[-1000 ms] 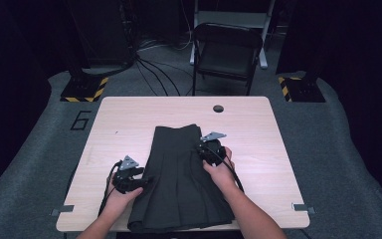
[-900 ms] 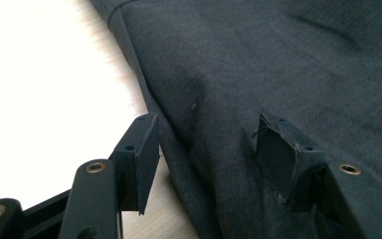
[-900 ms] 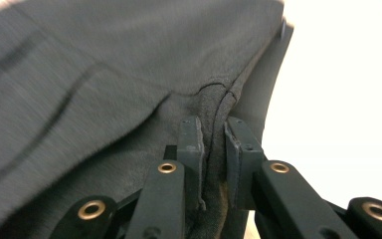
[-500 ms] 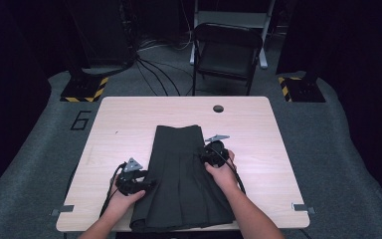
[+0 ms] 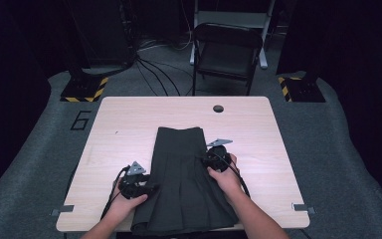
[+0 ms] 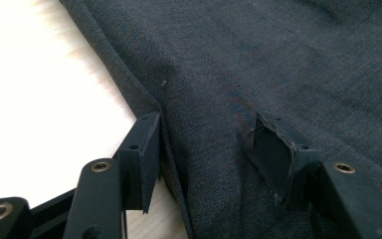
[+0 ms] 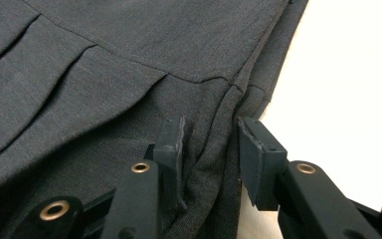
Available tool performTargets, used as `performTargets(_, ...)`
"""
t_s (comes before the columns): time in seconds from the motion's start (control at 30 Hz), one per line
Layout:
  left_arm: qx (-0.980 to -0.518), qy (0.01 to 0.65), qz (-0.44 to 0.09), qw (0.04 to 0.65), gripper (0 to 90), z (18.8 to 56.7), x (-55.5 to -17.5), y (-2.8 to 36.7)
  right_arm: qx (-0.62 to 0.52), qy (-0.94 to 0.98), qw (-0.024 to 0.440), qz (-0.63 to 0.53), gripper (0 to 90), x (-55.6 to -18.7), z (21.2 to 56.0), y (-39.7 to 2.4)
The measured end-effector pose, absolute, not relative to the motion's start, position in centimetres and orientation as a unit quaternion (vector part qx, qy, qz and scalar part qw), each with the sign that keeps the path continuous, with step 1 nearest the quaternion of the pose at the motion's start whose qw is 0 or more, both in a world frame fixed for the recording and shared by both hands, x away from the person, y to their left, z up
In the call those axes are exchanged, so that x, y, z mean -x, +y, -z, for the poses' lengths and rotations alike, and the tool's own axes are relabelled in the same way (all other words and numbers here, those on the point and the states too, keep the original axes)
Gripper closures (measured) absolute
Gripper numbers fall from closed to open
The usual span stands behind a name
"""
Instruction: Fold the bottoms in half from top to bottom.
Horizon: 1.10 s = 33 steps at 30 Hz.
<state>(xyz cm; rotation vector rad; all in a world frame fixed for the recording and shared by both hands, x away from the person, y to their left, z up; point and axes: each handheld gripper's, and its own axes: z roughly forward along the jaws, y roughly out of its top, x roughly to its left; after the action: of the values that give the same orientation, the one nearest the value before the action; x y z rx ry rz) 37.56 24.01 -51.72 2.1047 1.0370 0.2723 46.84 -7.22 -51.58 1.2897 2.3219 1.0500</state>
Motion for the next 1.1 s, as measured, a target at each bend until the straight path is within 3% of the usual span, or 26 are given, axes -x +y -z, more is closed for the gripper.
performTargets(0.2,-0.810,0.431,-0.107,0.383,36.9,51.9,-37.6,24.0,-0.457,0.799,0.137,-0.365,62.0,-46.5,51.6,-7.5)
performTargets(0.43,-0.809,0.425,-0.118,0.388,33.3,52.2,-37.8,23.9,-0.451,0.803,0.137,-0.365,50.5,-46.4,51.7,-7.7)
performTargets(0.57,-0.816,0.432,-0.116,0.365,33.4,51.8,-37.8,23.5,-0.446,0.803,0.139,-0.370,48.3,-46.5,51.8,-7.8)
performTargets(0.83,-0.813,0.433,-0.108,0.375,33.9,51.8,-38.1,23.6,-0.423,0.816,0.141,-0.366,45.0,-46.1,51.6,-7.6)
performTargets(1.1,-0.816,0.421,-0.111,0.379,44.5,50.9,-39.2,23.9,-0.428,0.819,0.128,-0.359,43.9,-46.1,51.2,-7.8)
